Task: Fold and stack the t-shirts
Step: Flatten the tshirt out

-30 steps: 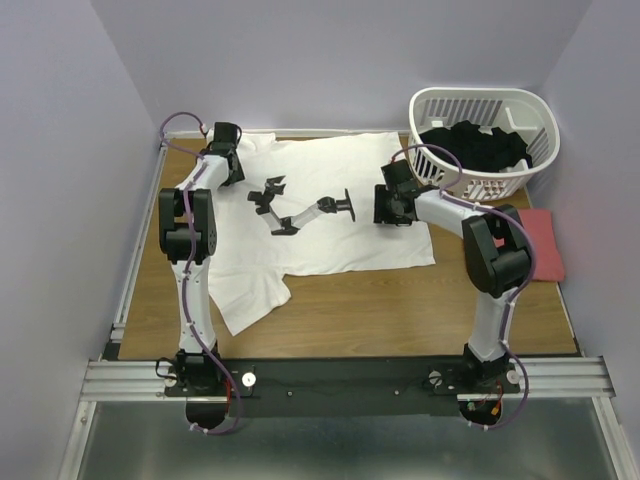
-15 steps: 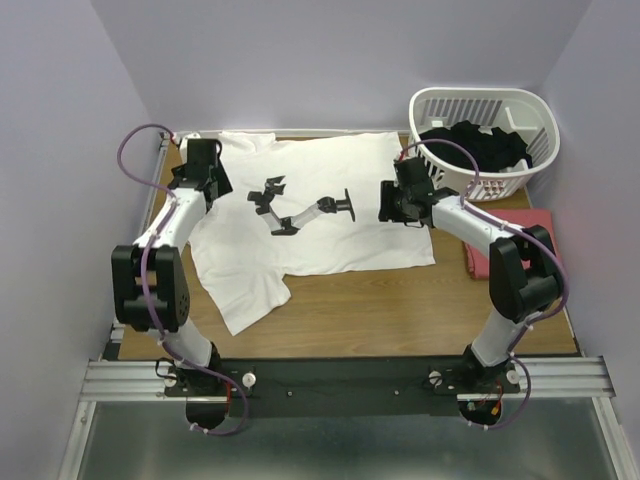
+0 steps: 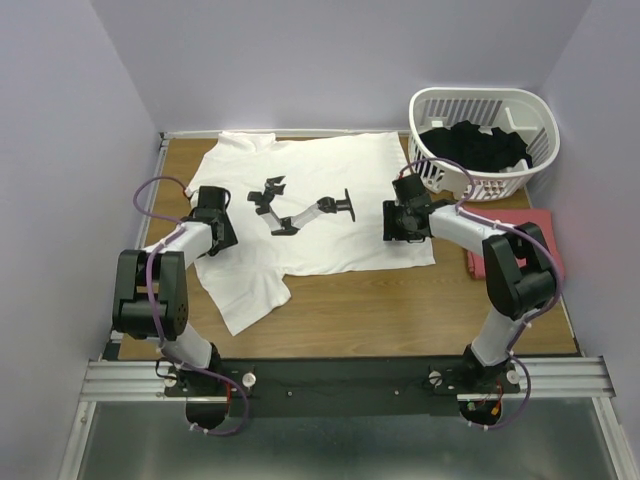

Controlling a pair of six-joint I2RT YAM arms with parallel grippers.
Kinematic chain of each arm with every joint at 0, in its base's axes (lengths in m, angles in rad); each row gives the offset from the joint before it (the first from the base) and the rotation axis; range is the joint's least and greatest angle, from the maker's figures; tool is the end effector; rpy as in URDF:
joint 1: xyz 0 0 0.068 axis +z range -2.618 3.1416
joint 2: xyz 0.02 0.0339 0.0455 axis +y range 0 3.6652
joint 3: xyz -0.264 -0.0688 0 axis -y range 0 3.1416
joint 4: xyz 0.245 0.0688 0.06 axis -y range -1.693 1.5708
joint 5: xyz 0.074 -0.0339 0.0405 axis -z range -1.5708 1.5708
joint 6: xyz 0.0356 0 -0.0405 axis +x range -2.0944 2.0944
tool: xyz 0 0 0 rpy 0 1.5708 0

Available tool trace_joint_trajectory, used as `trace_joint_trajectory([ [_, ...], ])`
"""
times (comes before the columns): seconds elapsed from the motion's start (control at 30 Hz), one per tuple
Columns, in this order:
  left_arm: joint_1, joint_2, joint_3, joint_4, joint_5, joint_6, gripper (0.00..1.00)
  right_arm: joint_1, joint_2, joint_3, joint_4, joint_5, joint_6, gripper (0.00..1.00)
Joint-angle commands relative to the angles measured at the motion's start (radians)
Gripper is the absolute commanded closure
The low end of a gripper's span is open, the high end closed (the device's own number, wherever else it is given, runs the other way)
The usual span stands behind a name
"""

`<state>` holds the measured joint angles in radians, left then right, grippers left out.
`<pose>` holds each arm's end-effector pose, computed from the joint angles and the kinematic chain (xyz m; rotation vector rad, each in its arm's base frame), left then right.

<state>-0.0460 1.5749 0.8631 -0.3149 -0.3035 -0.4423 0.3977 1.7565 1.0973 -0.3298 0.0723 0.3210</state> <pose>0.3018 -0.0032 0.1705 -0.6054 2.4655 0.2053 0.3323 0.1368 0.1788 -0.0706 2.5655 0.1833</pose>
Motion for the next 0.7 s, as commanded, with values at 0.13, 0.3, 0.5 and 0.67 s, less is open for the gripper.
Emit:
trace_joint_trajectory([
  [0.13,0.038,0.076,0.041,0.030,-0.014,-0.019,0.30,-0.003,0.086,0.007,0.021,0.086,0.001,0.41],
  [0.3,0.038,-0.022,-0.030,-0.001,-0.014,-0.053,0.30,-0.003,0.069,-0.011,0.020,0.086,0.012,0.41],
  [0.5,0.038,-0.186,-0.104,-0.036,-0.058,-0.127,0.31,-0.003,0.035,-0.020,0.021,0.035,0.029,0.41],
  [0.67,0.038,-0.265,-0.140,-0.072,-0.062,-0.171,0.31,-0.002,0.015,-0.027,0.023,-0.003,0.038,0.41],
])
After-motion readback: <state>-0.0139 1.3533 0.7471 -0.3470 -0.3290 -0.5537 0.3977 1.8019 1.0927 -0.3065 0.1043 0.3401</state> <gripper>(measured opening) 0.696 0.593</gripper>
